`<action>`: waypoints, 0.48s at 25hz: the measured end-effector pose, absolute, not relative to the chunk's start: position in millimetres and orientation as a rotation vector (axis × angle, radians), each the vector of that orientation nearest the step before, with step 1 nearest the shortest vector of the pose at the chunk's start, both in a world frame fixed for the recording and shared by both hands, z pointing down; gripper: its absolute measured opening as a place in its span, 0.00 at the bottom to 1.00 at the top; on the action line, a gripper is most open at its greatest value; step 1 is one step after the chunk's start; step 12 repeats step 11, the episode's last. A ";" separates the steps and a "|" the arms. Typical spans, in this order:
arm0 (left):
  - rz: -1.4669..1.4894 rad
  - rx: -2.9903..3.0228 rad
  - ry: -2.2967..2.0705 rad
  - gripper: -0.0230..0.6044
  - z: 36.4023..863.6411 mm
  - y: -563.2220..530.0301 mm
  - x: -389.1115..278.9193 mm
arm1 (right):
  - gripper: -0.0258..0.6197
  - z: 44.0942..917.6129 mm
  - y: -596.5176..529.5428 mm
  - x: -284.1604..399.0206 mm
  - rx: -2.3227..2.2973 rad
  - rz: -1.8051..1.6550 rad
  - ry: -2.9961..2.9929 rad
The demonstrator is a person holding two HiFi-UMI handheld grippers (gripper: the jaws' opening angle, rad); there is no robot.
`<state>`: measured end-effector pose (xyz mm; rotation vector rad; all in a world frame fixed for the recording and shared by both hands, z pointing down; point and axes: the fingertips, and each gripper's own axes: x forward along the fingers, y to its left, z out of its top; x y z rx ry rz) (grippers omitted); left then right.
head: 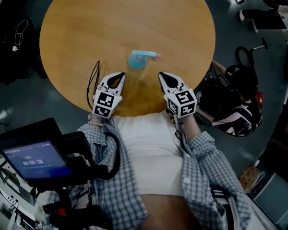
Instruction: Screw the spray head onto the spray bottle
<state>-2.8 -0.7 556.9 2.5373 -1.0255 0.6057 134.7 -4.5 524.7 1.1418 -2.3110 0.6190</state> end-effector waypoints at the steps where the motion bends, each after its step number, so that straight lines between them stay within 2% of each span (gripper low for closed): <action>1: 0.607 2.538 -1.027 0.04 556.9 -1.2 -3.2 | 0.03 525.0 -4.6 134.0 1.138 0.619 -2.312; 12: 0.610 2.529 -1.025 0.04 559.5 0.4 -4.5 | 0.03 527.2 -3.6 131.4 1.117 0.619 -2.314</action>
